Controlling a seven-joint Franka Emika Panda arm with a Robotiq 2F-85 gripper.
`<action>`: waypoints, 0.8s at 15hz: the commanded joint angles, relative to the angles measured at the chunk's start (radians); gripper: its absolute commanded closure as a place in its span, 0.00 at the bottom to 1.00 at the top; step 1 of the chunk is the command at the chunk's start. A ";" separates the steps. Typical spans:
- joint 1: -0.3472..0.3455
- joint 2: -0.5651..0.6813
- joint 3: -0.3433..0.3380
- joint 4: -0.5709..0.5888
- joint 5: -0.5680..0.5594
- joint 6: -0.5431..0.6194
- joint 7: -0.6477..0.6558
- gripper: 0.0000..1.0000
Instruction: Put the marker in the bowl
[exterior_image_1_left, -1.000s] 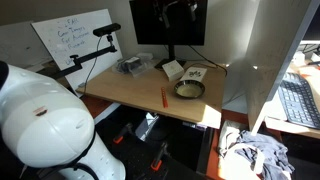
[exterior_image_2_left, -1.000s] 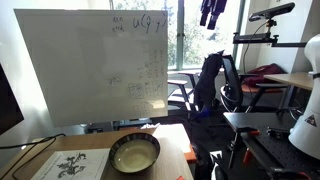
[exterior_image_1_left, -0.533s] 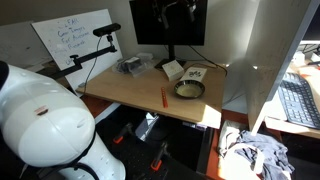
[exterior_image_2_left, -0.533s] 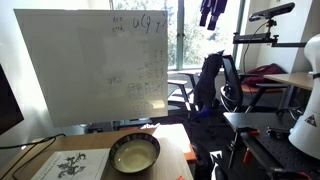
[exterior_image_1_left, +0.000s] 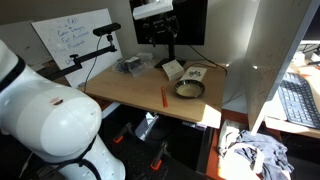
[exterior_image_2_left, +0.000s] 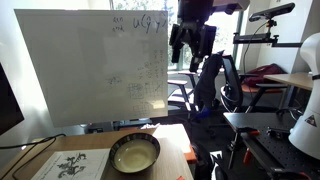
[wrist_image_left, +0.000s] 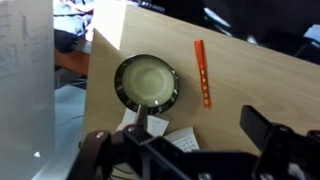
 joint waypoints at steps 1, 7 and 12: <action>0.021 0.200 0.035 0.077 0.016 0.081 -0.066 0.00; 0.027 0.514 0.135 0.248 0.014 0.142 -0.010 0.00; 0.018 0.527 0.147 0.248 -0.001 0.159 -0.011 0.00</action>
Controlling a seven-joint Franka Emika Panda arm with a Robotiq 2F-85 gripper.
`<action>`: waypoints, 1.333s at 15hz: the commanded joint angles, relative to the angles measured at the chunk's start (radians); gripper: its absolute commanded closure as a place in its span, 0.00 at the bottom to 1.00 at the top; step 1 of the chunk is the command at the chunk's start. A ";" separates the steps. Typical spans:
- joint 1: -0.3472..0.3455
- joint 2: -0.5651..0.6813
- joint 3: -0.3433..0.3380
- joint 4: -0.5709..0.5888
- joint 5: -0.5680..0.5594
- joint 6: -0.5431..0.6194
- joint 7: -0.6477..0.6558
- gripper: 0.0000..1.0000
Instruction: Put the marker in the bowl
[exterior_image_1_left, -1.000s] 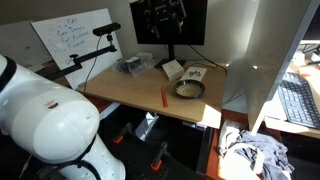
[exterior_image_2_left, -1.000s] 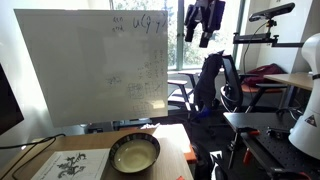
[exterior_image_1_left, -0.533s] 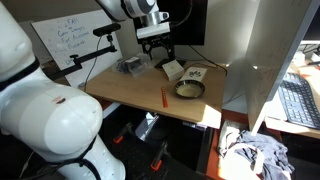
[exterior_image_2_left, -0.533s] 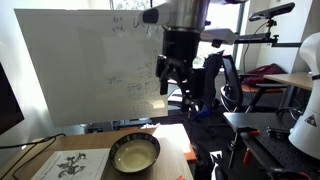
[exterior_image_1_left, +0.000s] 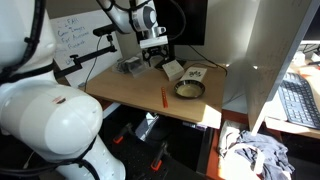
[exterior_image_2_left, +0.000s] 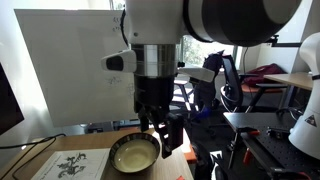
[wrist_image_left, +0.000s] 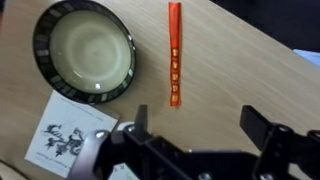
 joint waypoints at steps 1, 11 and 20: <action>-0.017 -0.001 0.016 0.001 -0.005 -0.003 0.003 0.00; -0.052 0.274 0.041 0.058 -0.024 0.272 -0.106 0.00; -0.079 0.553 0.066 0.291 -0.055 0.201 -0.155 0.00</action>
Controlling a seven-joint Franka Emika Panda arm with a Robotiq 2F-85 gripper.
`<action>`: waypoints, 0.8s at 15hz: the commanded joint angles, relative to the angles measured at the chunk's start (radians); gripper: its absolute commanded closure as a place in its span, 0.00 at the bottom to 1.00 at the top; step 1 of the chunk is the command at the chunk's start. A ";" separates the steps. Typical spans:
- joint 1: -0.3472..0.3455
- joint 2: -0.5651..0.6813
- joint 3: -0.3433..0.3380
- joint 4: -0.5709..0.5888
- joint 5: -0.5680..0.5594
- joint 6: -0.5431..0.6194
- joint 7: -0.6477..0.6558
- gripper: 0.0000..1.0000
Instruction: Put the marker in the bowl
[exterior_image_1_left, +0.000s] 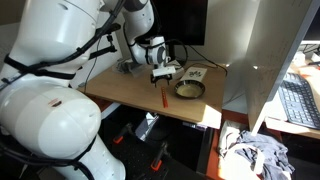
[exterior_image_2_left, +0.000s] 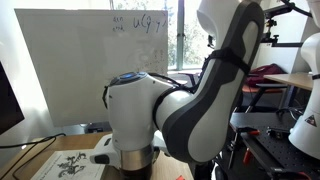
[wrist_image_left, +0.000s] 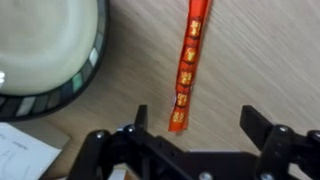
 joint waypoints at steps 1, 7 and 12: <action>-0.013 0.071 0.015 0.080 -0.018 -0.063 -0.008 0.00; -0.013 0.128 0.003 0.109 -0.040 -0.086 -0.003 0.33; -0.009 0.123 0.005 0.116 -0.053 -0.089 0.000 0.72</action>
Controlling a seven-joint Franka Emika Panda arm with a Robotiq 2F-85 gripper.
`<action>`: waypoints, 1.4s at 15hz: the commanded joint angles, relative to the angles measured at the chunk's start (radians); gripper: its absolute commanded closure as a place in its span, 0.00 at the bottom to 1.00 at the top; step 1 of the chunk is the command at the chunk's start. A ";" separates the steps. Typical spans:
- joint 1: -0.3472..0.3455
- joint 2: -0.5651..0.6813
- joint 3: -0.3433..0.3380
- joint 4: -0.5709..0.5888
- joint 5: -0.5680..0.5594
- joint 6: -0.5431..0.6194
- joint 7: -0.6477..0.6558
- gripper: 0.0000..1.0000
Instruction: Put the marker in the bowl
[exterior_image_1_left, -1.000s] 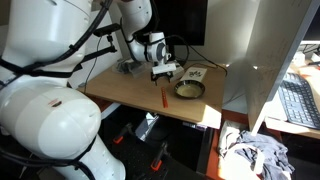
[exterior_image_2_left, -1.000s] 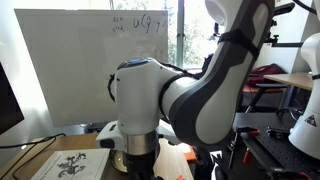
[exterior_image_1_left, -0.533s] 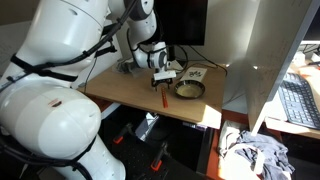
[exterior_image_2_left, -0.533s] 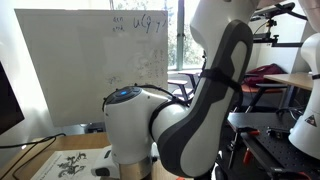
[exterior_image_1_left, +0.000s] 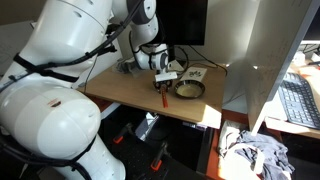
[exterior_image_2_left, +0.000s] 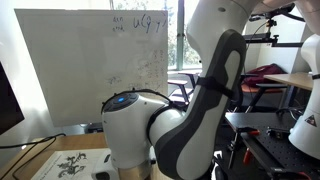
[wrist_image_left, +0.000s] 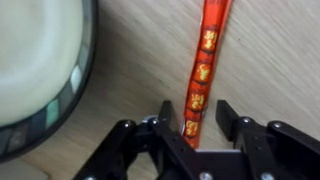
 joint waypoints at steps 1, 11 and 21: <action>-0.002 -0.002 0.009 0.016 -0.020 -0.041 -0.001 0.78; -0.066 -0.096 0.103 -0.051 -0.004 0.044 -0.096 0.98; -0.054 -0.240 -0.026 -0.116 -0.079 0.004 -0.058 0.98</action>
